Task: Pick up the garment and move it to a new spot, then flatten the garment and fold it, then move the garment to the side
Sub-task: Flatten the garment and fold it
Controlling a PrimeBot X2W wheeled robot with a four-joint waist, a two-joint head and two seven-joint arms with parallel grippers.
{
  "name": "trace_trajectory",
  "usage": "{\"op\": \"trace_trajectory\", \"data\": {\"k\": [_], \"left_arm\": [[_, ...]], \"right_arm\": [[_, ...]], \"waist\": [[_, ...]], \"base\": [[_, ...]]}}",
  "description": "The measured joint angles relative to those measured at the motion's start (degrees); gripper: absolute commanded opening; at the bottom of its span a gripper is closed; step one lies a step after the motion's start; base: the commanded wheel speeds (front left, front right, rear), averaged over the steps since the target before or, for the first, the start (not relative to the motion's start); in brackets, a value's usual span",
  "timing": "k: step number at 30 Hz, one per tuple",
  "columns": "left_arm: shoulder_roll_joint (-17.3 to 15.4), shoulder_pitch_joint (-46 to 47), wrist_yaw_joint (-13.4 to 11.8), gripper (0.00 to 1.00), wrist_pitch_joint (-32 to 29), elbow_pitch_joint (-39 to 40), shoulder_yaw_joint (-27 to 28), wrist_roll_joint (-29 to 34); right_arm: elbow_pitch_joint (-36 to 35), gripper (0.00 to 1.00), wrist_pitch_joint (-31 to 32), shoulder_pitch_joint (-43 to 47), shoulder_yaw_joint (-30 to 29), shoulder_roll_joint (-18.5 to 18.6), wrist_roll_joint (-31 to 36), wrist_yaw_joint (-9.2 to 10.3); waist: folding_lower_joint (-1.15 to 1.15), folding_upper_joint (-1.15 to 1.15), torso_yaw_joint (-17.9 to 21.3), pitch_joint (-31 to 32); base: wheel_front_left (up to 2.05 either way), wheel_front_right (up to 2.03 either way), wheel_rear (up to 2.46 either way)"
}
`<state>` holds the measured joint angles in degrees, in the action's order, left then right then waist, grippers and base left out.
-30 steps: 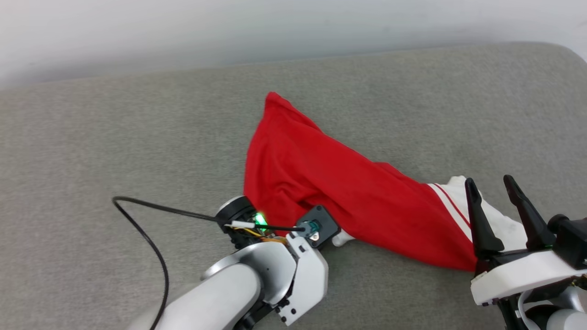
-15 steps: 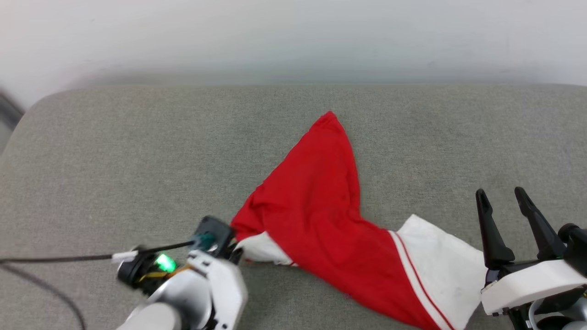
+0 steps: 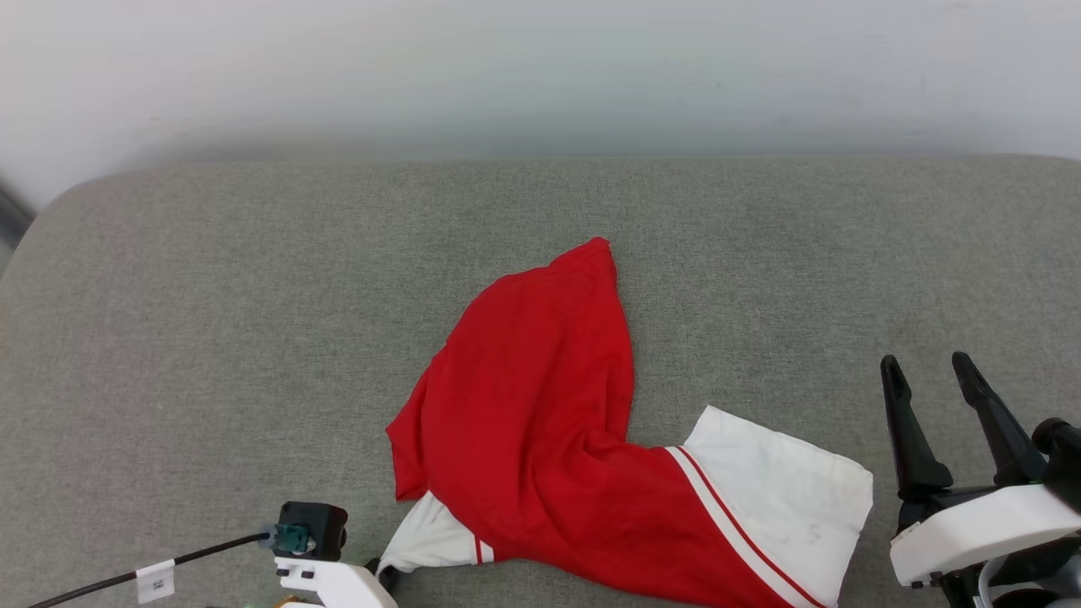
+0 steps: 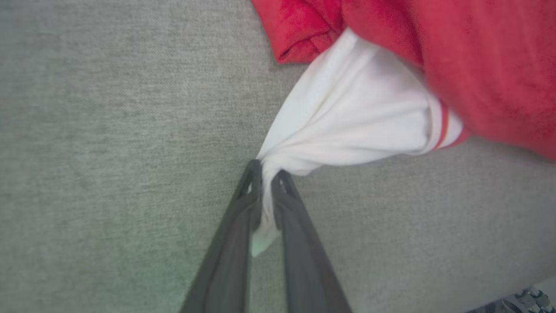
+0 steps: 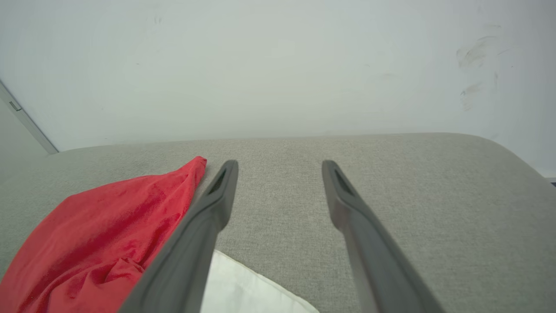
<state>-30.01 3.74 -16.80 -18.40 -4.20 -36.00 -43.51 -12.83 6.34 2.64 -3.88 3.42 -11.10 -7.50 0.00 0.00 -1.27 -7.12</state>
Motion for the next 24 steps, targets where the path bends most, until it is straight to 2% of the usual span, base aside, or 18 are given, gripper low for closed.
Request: {"op": "trace_trajectory", "data": {"k": [7,16,19,21,22,23,24], "left_arm": [[1.0,1.6,-0.4,1.00,5.4,2.3,1.7,1.6],[-0.3,5.1,-1.2,1.00,8.1,6.3,4.2,3.5],[-0.4,7.7,-0.2,1.00,8.0,6.3,4.3,3.7],[-0.2,11.5,1.8,1.00,6.4,5.6,3.5,3.9],[-0.2,11.5,1.8,1.00,6.4,5.6,3.5,3.9],[-0.3,14.3,3.5,1.00,4.3,4.2,2.6,3.9],[-0.3,14.3,3.5,1.00,4.3,4.2,2.6,3.9]], "right_arm": [[0.0,1.00,0.6,0.4,-0.3,-0.1,0.1,0.01],[-0.6,1.00,1.2,1.1,-0.1,-0.1,0.1,0.00],[-0.8,1.00,1.3,1.3,0.1,-0.2,0.1,0.00],[-1.1,1.00,1.3,1.2,0.3,-0.2,0.0,0.00],[-1.1,1.00,1.3,1.2,0.3,-0.2,0.0,0.00],[-1.1,1.00,1.3,1.1,0.5,-0.2,0.0,0.01],[-1.1,1.00,1.3,1.1,0.5,-0.2,0.0,0.01]], "waist": [[0.00,0.00,-0.5,1.9],[0.00,0.00,-0.5,3.8],[0.00,0.00,0.0,3.8],[0.00,0.00,0.5,3.1],[0.00,0.00,0.5,3.1],[0.00,0.00,0.9,2.3],[0.00,0.00,0.9,2.3]], "base": [[0.00,0.00,0.00],[0.00,0.00,0.00],[0.00,0.00,0.00],[0.00,0.00,0.00],[0.00,0.00,0.00],[0.00,0.00,0.00],[0.00,0.00,0.00]]}}
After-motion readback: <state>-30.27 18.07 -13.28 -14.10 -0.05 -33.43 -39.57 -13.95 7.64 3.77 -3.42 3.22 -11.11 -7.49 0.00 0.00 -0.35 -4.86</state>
